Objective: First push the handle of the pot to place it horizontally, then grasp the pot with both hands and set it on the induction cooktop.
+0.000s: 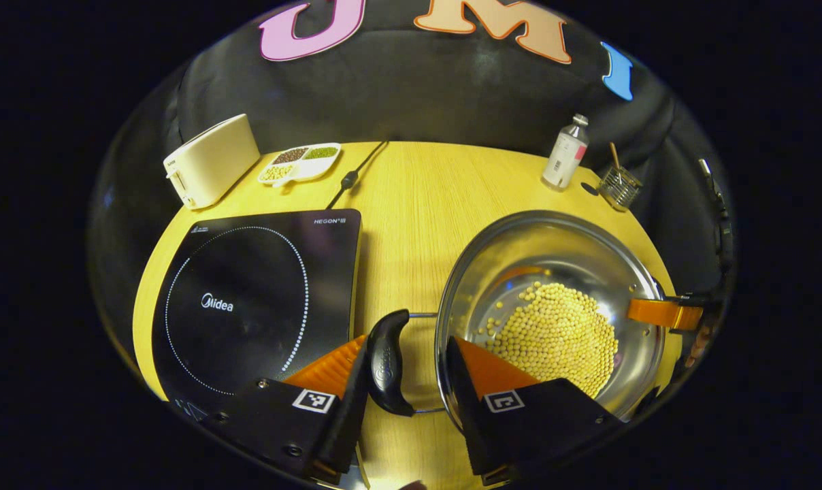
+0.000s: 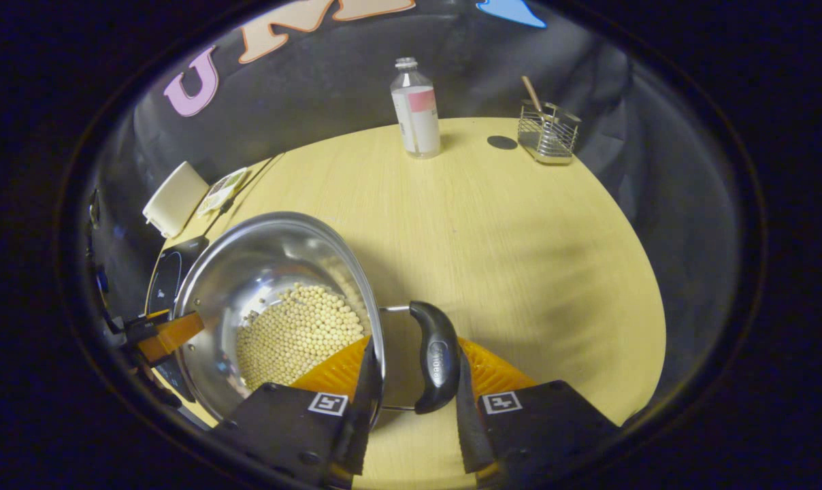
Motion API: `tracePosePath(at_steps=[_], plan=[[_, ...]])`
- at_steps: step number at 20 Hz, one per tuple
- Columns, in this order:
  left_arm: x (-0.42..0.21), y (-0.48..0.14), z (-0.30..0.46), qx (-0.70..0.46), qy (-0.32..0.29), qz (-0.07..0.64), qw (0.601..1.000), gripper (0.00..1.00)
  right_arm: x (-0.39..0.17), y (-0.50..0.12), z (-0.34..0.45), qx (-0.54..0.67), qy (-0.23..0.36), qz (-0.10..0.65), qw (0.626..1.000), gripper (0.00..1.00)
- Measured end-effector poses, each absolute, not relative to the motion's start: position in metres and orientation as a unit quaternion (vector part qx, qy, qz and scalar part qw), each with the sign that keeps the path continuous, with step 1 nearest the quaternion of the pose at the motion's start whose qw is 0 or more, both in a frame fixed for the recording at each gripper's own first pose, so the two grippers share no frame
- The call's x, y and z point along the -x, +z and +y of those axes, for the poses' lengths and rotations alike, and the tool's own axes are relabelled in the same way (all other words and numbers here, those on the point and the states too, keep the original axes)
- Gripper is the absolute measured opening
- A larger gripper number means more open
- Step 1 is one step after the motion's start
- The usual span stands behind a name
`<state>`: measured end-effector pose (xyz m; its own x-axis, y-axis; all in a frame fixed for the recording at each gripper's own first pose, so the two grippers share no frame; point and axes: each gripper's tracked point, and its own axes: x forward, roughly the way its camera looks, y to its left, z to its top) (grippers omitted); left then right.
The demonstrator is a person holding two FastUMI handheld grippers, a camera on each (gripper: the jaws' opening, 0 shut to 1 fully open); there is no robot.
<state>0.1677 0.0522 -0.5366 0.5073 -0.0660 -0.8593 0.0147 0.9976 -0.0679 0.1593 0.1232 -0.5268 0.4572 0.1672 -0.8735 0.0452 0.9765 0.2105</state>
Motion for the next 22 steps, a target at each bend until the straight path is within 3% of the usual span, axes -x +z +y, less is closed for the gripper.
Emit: tracePosePath(at_steps=[6,7,8,10,12,13,14,15,22], plan=[[-0.164,-0.525,0.050,0.052,-0.021,0.510,0.858,0.57,-0.161,-0.520,0.124,-0.117,0.031,0.519,0.846,0.44],[-0.167,-0.514,0.053,0.041,-0.022,0.500,0.865,0.57,-0.162,-0.518,0.125,-0.125,0.033,0.516,0.847,0.49],[-0.167,-0.505,0.056,0.034,-0.024,0.494,0.868,0.56,-0.164,-0.511,0.126,-0.132,0.033,0.512,0.848,0.44],[-0.165,-0.487,0.066,0.027,-0.018,0.495,0.868,0.56,-0.153,-0.495,0.135,-0.144,0.033,0.509,0.848,0.49],[-0.162,-0.470,0.085,0.026,-0.007,0.490,0.871,0.58,-0.149,-0.477,0.153,-0.148,0.047,0.504,0.850,0.48],[-0.159,-0.462,0.096,0.023,-0.003,0.487,0.873,0.56,-0.151,-0.473,0.164,-0.151,0.054,0.502,0.850,0.43],[-0.155,-0.456,0.108,0.023,0.004,0.484,0.875,0.55,-0.151,-0.468,0.175,-0.152,0.059,0.502,0.850,0.48],[-0.152,-0.452,0.120,0.026,0.010,0.484,0.874,0.55,-0.151,-0.463,0.187,-0.151,0.063,0.501,0.850,0.43],[-0.140,-0.448,0.225,0.040,0.013,0.484,0.874,0.56,-0.141,-0.447,0.289,-0.136,0.069,0.507,0.848,0.43]])
